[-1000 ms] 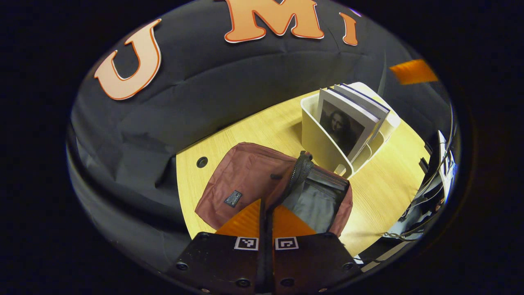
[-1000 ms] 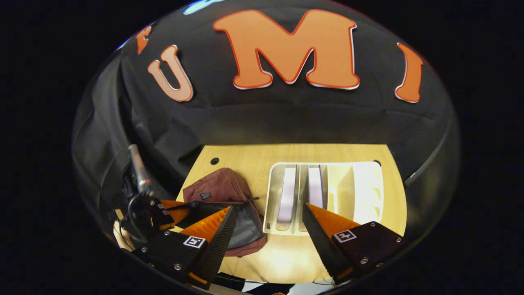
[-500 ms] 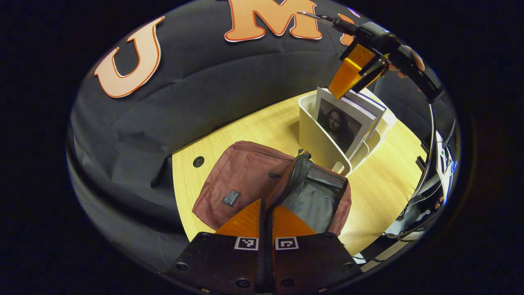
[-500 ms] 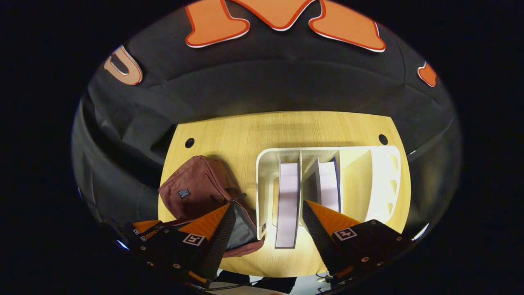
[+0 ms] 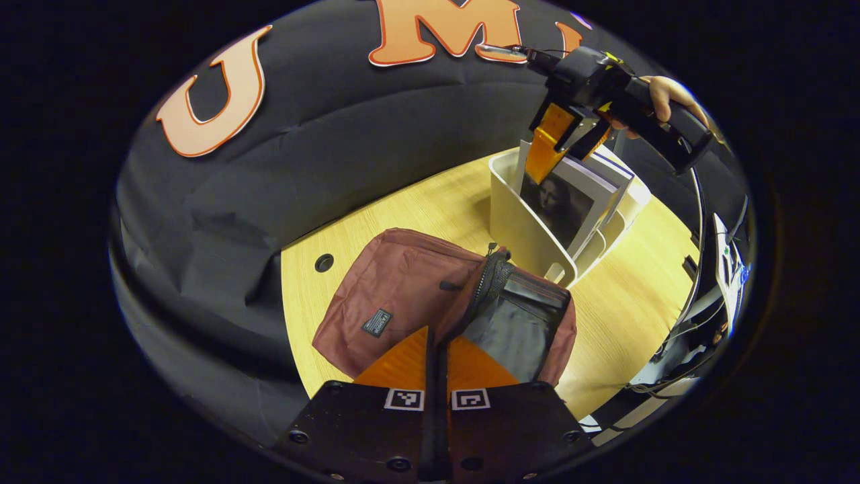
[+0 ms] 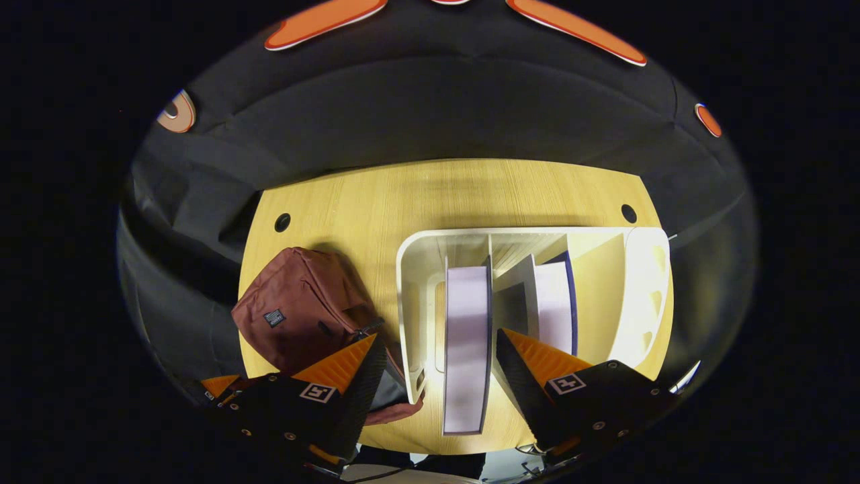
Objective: Open the schoolbag, grab two books from the bookshelf and put them into the schoolbag.
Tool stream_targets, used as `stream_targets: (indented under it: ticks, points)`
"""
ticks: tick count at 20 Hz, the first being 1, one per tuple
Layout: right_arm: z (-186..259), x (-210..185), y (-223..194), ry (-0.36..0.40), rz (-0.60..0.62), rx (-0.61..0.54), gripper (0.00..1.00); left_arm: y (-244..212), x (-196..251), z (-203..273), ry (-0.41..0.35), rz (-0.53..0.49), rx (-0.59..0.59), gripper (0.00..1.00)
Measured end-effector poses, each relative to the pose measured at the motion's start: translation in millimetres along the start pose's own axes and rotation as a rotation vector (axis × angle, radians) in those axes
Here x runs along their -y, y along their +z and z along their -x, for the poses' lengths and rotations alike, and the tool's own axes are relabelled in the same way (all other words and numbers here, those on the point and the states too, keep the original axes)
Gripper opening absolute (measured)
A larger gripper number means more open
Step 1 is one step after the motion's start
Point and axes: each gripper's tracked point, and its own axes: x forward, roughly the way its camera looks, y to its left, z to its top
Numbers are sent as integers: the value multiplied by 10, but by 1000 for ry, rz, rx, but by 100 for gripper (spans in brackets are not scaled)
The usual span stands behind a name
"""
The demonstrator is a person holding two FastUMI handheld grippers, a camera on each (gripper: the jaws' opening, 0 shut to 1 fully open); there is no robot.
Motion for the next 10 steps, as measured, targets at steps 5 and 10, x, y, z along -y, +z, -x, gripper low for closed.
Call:
stream_targets:
  ticks: [5, 10]
  points:
    - [-212, 26, -55, -6, -19, -32, 69, -48, 11, -30, -6, 19, -11, 1]
    - [-144, 57, -30, -13, -50, 0, 36, -47, 20, -35, -7, 20, -15, 1]
